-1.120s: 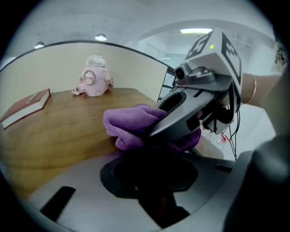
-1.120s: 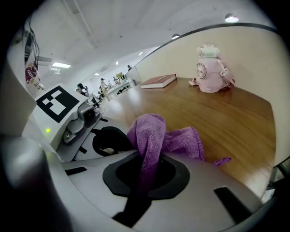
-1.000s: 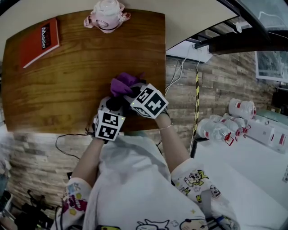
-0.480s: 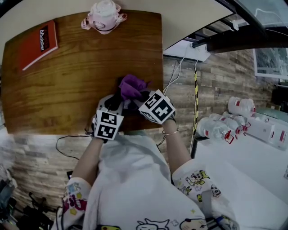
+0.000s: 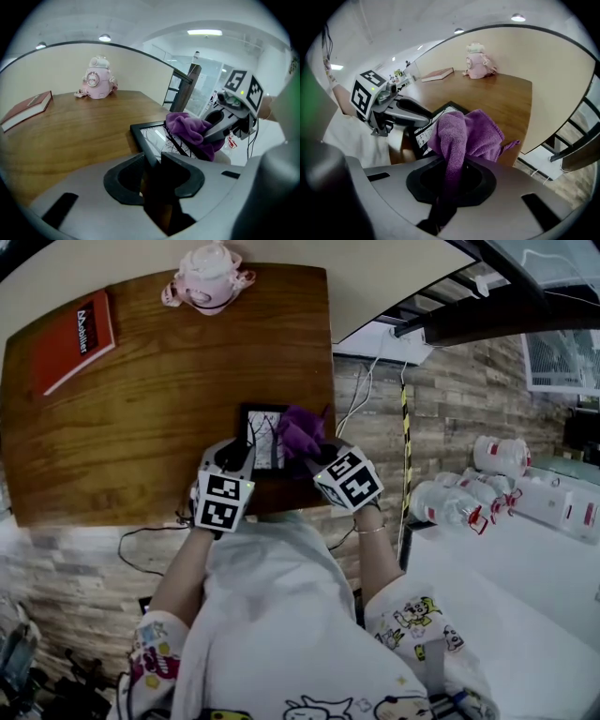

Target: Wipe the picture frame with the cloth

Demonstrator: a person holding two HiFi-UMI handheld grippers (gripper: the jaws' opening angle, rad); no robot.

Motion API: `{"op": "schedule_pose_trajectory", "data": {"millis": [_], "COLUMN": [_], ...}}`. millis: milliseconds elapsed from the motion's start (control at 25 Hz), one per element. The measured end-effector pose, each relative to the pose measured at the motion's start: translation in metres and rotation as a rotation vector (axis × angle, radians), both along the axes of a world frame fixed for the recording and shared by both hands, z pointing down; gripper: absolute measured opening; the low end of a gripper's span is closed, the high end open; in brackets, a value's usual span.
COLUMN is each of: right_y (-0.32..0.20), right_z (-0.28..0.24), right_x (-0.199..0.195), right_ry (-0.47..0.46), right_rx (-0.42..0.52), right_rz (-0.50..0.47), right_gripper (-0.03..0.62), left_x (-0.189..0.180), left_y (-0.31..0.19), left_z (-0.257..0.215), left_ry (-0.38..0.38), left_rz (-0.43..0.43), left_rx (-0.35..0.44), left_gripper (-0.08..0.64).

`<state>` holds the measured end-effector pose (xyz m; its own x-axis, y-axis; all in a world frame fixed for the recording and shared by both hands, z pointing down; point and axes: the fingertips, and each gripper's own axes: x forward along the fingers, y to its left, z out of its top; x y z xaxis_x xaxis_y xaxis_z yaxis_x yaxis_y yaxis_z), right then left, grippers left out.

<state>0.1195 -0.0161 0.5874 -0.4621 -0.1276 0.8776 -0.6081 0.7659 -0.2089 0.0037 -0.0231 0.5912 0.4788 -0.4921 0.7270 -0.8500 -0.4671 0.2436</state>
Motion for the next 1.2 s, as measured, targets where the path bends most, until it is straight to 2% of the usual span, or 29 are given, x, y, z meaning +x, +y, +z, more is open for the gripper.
{"op": "schedule_pose_trajectory", "data": {"millis": [160,280,480,680,800,880,960,1040,1200], "right_y": [0.0,0.003,0.013,0.023,0.024,0.031,0.038,0.041,0.04], "right_z": [-0.005,-0.018,-0.06,-0.101,-0.1,-0.076,-0.054,-0.041,-0.025], "right_x": [0.001,-0.004,-0.026,-0.056,-0.069,-0.074,-0.079,-0.087,-0.096], "right_ry": [-0.015,-0.084,-0.32,-0.559,-0.663,-0.672,-0.654,-0.618,-0.513], "right_rx": [0.023,0.024,-0.001,-0.052,-0.171,-0.307,-0.389,-0.393,-0.323], "right_rz": [0.021,0.072,0.183,0.236,0.331,0.413,0.46,0.456,0.431], "right_gripper": [0.025,0.025,0.025,0.025,0.025,0.025,0.025,0.025,0.025], "left_x": [0.0,0.0,0.0,0.0,-0.001,-0.001,0.0,0.001,-0.001], "left_y": [-0.001,-0.001,0.0,0.0,-0.001,0.0,0.0,0.0,-0.001], "left_z": [-0.001,0.0,0.0,0.0,-0.001,-0.001,-0.001,-0.001,-0.001], "left_ry": [0.005,0.012,0.015,0.021,0.022,0.022,0.022,0.025,0.03], "left_rz": [0.0,-0.001,0.0,0.001,0.002,0.0,0.001,0.003,0.001], "left_rx": [-0.004,-0.009,-0.011,-0.016,-0.019,-0.02,-0.021,-0.023,-0.032], "left_gripper": [0.106,0.106,0.106,0.106,0.106,0.106,0.106,0.106,0.106]}}
